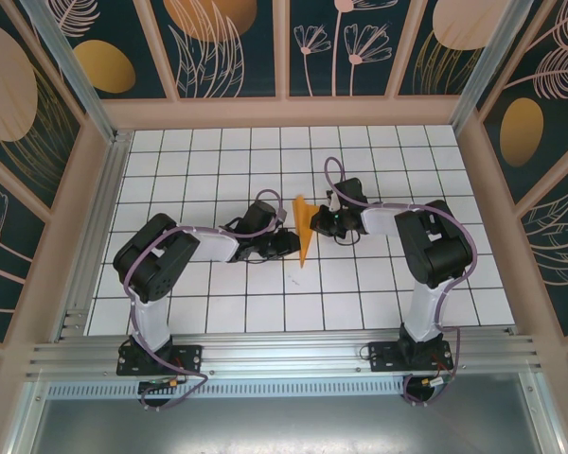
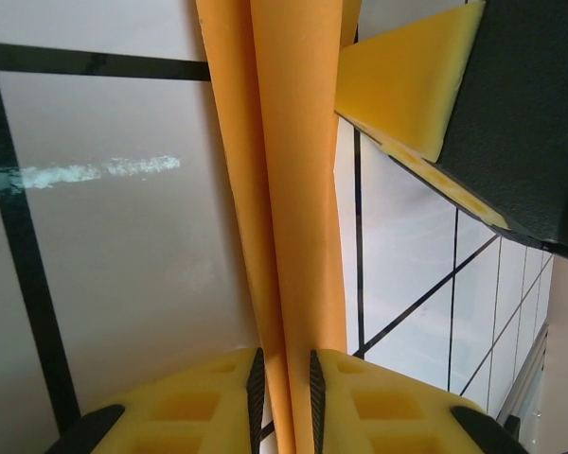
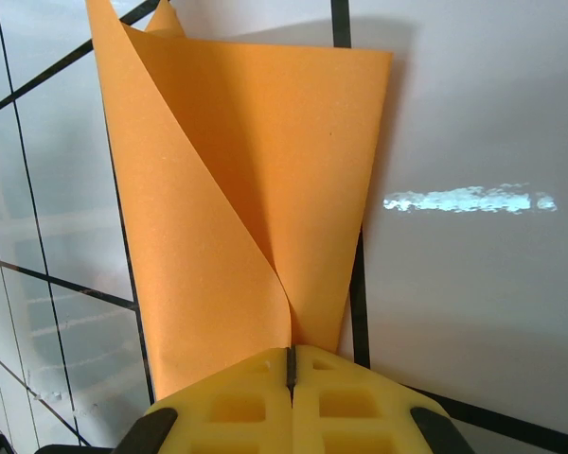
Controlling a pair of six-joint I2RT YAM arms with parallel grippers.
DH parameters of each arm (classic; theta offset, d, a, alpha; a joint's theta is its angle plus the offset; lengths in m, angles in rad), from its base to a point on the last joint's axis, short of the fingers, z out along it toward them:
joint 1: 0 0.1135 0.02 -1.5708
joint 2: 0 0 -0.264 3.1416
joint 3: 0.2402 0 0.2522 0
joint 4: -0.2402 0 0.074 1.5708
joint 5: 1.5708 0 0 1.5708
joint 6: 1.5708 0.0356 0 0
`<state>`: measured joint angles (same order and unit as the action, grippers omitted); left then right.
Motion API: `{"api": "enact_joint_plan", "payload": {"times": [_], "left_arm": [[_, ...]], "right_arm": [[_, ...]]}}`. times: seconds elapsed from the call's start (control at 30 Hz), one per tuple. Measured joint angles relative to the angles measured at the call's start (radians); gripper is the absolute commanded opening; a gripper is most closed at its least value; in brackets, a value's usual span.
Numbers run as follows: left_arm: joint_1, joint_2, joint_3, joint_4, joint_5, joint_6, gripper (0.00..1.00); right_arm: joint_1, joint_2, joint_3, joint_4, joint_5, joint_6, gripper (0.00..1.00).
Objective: Fold a paper plane with a square sheet of paper (pick it up from the middle)
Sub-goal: Fold the wing for the fifth time at the center of the table.
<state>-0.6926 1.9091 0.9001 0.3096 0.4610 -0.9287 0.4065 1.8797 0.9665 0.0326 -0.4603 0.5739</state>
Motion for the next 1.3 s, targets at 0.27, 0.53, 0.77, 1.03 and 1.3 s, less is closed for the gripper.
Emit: {"api": "enact_joint_plan", "payload": {"times": [0.27, 0.53, 0.77, 1.03, 1.3], "left_arm": [[0.0, 0.013, 0.015, -0.016, 0.01, 0.008, 0.23], [0.0, 0.013, 0.037, -0.053, 0.011, 0.034, 0.25], [0.0, -0.003, 0.035, -0.018, 0.035, 0.033, 0.3], [0.0, -0.003, 0.033, -0.026, 0.035, 0.03, 0.25], [0.0, 0.019, 0.035, -0.055, 0.03, 0.03, 0.23]], "right_arm": [[0.001, 0.002, 0.006, -0.008, 0.0, 0.0, 0.0], [0.002, 0.004, 0.011, -0.014, 0.006, 0.0, 0.0], [0.008, 0.008, 0.017, -0.015, 0.015, 0.0, 0.0], [0.008, 0.01, 0.02, -0.016, 0.015, -0.001, 0.0], [0.008, 0.01, 0.02, -0.016, 0.016, -0.011, 0.0]]}}
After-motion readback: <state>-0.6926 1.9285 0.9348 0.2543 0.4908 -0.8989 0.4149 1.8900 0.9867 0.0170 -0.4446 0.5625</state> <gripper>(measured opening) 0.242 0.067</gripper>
